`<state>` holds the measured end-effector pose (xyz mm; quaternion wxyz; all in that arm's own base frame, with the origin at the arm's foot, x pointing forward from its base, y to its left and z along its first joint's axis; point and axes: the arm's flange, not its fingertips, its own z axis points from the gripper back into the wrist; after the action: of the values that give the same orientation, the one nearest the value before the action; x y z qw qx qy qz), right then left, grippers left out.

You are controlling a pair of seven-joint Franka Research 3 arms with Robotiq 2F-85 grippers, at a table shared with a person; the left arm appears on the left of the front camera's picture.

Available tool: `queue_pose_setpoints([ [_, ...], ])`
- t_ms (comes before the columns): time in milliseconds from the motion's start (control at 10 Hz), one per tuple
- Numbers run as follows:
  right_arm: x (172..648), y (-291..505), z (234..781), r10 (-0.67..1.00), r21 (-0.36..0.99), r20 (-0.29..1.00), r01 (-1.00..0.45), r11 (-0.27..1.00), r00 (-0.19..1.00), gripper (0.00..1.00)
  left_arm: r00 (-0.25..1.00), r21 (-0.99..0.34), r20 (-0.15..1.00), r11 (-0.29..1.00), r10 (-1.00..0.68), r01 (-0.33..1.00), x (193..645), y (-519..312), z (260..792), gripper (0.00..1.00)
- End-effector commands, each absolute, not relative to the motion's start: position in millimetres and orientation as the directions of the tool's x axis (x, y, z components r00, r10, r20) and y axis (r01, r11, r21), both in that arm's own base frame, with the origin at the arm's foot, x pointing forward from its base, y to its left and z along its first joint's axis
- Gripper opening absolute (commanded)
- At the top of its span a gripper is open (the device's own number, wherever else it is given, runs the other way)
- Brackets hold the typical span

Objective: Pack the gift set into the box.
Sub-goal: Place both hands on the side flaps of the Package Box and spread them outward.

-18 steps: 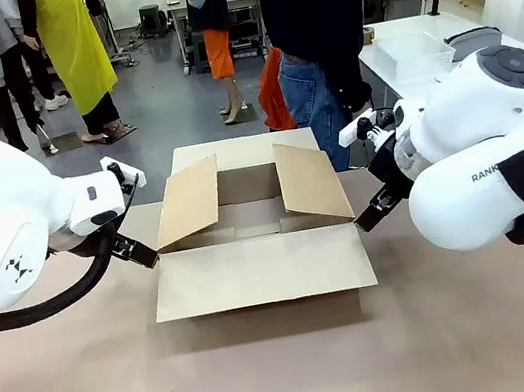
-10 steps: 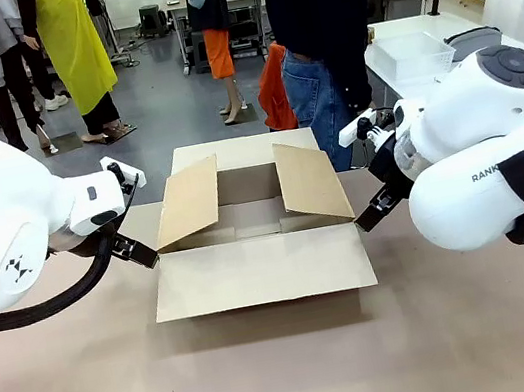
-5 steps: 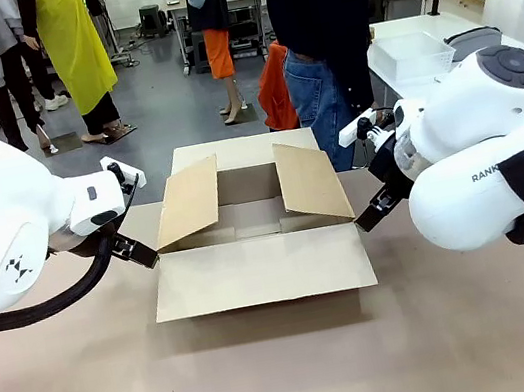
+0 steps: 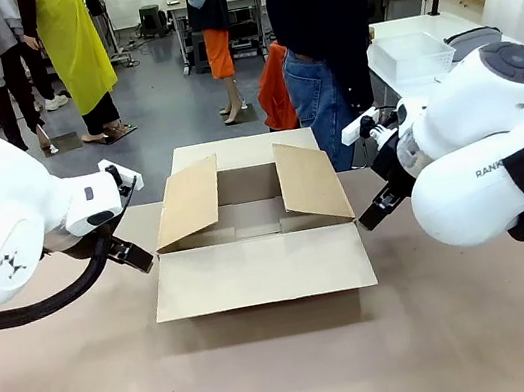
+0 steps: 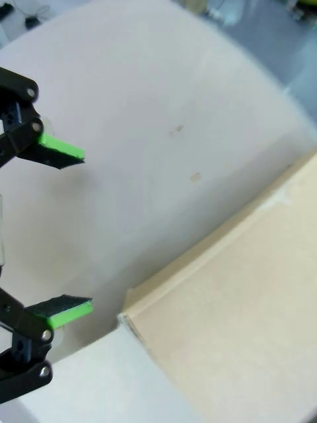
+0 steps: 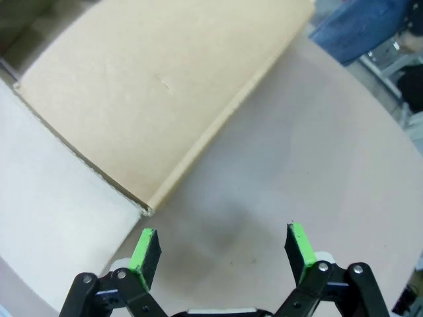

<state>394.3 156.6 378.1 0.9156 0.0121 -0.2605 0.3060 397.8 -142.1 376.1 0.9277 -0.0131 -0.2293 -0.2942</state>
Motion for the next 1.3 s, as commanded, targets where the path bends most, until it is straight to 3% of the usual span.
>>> queue_pose_setpoints([
  [0, 378, 125, 410, 0.505, -0.033, 0.427, -0.545, 0.838, 0.75, 1.0, 0.758, 0.01, 0.381, 0.822, -0.529, 0.569, 368, -104, 418, 1.0],
  [100, 365, 97, 427, 0.451, 0.036, 0.45, -0.52, 0.853, 0.771, 1.0, 0.729, -0.053, 0.463, 0.805, -0.505, 0.591, 359, -79, 432, 1.0],
  [200, 348, 58, 447, 0.308, 0.116, 0.472, -0.405, 0.907, 0.826, 1.0, 0.781, -0.166, 0.495, 0.841, -0.381, 0.515, 353, -52, 450, 1.0],
  [300, 331, 21, 463, 0.149, 0.229, 0.504, -0.298, 0.927, 0.851, 1.0, 0.781, -0.281, 0.537, 0.806, -0.318, 0.522, 345, -20, 466, 1.0],
  [400, 315, -19, 476, -0.064, 0.402, 0.521, -0.178, 0.898, 0.851, 1.0, 0.804, -0.406, 0.574, 0.801, -0.152, 0.441, 341, 22, 474, 1.0],
  [500, 298, -59, 481, -0.218, 0.608, 0.506, -0.166, 0.776, 0.835, 1.0, 0.817, -0.619, 0.576, 0.667, 0.025, 0.416, 344, 73, 468, 1.0],
  [600, 287, -101, 469, -0.415, 0.741, 0.422, -0.043, 0.67, 0.806, 1.0, 0.818, -0.77, 0.531, 0.528, 0.221, 0.358, 343, 122, 449, 1.0],
  [700, 278, -136, 451, -0.494, 0.828, 0.377, -0.046, 0.559, 0.783, 1.0, 0.766, -0.818, 0.481, 0.532, 0.427, 0.218, 338, 151, 431, 1.0],
  [800, 272, -165, 431, -0.591, 0.891, 0.301, 0.0, 0.453, 0.749, 1.0, 0.743, -0.853, 0.464, 0.47, 0.482, 0.228, 326, 169, 419, 1.0],
  [900, 265, -181, 413, -0.648, 0.921, 0.256, 0.023, 0.39, 0.717, 1.0, 0.715, -0.864, 0.433, 0.479, 0.549, 0.156, 318, 176, 412, 1.0],
  [1000, 264, -178, 402, -0.713, 0.813, 0.275, 0.24, 0.531, 0.644, 1.0, 0.708, -0.825, 0.449, 0.557, 0.546, 0.094, 314, 177, 404, 1.0],
  [1100, 275, -202, 459, -0.571, 0.861, 0.288, 0.053, 0.505, 0.769, 1.0, 0.766, -0.84, 0.441, 0.516, 0.468, 0.168, 306, 196, 417, 1.0],
  [1200, 275, -202, 459, -0.571, 0.861, 0.288, 0.053, 0.505, 0.769, 1.0, 0.766, -0.84, 0.441, 0.516, 0.468, 0.168, 306, 196, 417, 1.0],
])
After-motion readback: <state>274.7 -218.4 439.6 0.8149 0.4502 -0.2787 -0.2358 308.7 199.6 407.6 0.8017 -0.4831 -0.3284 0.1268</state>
